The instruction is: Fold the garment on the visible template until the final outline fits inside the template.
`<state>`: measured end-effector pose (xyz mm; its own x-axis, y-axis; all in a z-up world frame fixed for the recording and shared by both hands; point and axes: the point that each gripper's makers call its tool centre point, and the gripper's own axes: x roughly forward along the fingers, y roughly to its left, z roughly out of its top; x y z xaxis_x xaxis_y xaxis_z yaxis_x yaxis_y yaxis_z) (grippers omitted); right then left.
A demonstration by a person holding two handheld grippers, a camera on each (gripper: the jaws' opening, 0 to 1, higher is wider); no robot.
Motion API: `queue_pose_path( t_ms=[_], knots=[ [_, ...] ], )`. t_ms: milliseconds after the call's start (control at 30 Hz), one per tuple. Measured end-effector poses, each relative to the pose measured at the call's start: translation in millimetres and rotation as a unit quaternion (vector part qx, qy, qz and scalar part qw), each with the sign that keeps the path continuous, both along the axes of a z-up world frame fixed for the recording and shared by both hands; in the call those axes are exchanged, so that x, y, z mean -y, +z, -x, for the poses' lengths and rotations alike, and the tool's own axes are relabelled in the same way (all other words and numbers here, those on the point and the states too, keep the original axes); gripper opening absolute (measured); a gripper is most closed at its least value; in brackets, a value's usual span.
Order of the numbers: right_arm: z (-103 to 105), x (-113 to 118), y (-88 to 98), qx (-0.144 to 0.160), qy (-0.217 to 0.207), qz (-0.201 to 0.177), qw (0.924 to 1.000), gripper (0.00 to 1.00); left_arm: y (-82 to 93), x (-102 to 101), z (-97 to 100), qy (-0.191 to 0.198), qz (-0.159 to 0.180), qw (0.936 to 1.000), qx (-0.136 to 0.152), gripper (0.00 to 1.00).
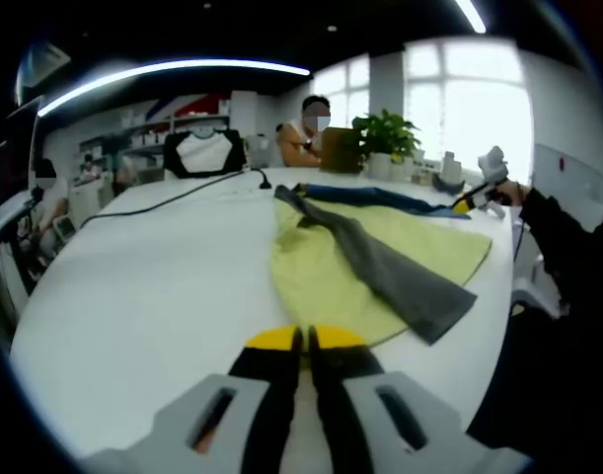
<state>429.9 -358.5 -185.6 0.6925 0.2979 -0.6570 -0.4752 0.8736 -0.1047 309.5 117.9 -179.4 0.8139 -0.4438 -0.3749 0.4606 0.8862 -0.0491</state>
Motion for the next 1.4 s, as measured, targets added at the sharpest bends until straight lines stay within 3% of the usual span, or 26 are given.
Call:
queue_pose_path(
  t_ms=[167, 300, 500, 800, 1067, 1167, 1400],
  knots=[
    [-1.5, 7.5, -8.2, -0.02, -0.01, 0.002, 0.9997, 0.24, 0.1, 0.4, -0.3, 0.0, 0.0, 1.0, 0.0, 0.04],
    [2.1, 5.2, -12.7, -0.031, -0.01, -0.017, 0.9993, 0.24, 0.1, 0.6, -0.6, 0.0, 0.001, 1.0, -0.001, 0.04],
    [0.0, 10.3, -12.6, -0.019, -0.029, -0.043, 0.9985, 0.16, 0.2, 1.0, -1.1, 0.0, 0.002, 1.0, -0.001, 0.04],
    [-1.5, 4.9, -12.6, 0.005, -0.027, -0.001, 0.9996, 0.0, -0.2, 1.9, -1.0, -0.001, 0.001, 1.0, 0.0, 0.04],
    [0.1, 5.7, -12.2, -0.007, -0.052, -0.019, 0.9985, 0.0, 0.2, 1.7, -0.9, -0.001, 0.003, 1.0, 0.0, 0.04],
    [0.2, 3.1, -6.0, 0.0, -0.055, -0.047, 0.9974, 0.0, -0.3, 1.5, -1.1, -0.001, 0.002, 1.0, -0.001, 0.04],
    [1.2, -2.0, 23.3, 0.025, -0.056, -0.052, 0.9968, 0.0, -1.3, 1.2, -0.8, 0.0, 0.003, 1.0, -0.002, 0.04]
  ],
)
